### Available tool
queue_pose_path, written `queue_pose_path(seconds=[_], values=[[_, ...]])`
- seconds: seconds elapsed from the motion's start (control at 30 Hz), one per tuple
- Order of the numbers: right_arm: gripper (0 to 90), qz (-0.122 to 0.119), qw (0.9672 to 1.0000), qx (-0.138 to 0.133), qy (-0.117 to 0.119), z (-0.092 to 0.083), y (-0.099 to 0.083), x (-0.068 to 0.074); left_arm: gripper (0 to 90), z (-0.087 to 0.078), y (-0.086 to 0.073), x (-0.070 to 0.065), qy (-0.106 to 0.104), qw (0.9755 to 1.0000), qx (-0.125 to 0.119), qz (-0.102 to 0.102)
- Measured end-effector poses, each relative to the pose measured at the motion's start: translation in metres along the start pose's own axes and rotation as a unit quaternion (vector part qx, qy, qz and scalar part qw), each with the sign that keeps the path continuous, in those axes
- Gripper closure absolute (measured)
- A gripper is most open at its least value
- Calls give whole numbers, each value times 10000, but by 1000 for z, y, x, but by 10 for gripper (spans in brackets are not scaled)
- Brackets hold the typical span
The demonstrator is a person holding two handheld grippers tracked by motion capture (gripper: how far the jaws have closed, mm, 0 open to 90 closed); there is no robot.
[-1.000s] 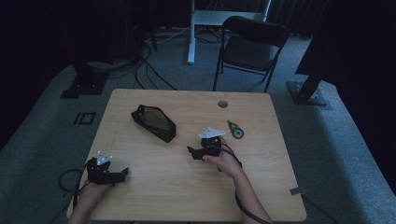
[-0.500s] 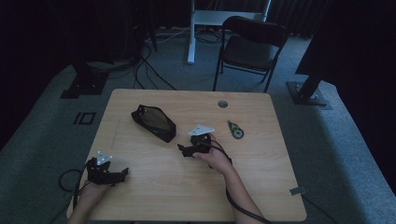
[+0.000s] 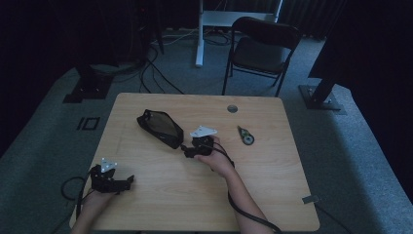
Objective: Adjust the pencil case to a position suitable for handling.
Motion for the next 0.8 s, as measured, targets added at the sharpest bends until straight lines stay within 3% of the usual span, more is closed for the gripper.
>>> queue_pose_path(seconds=[0.63,0.8], values=[[678,-173,9998,72,119,25,12,6,2,-1,-1,0,-12,10000,-7,14],[722,-221,9995,115,169,27,13,7,2,0,-1,0,-12,10000,-8,12]])
Point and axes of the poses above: each handheld gripper's, and its own axes: z roughly forward along the jaws, y roughly out of its top, x roughly to its left, the point moved 3 cm from there along z, roughly forward along the jaws, and after that the axes turned 14 degrees about -y, right-handed, at the moved point
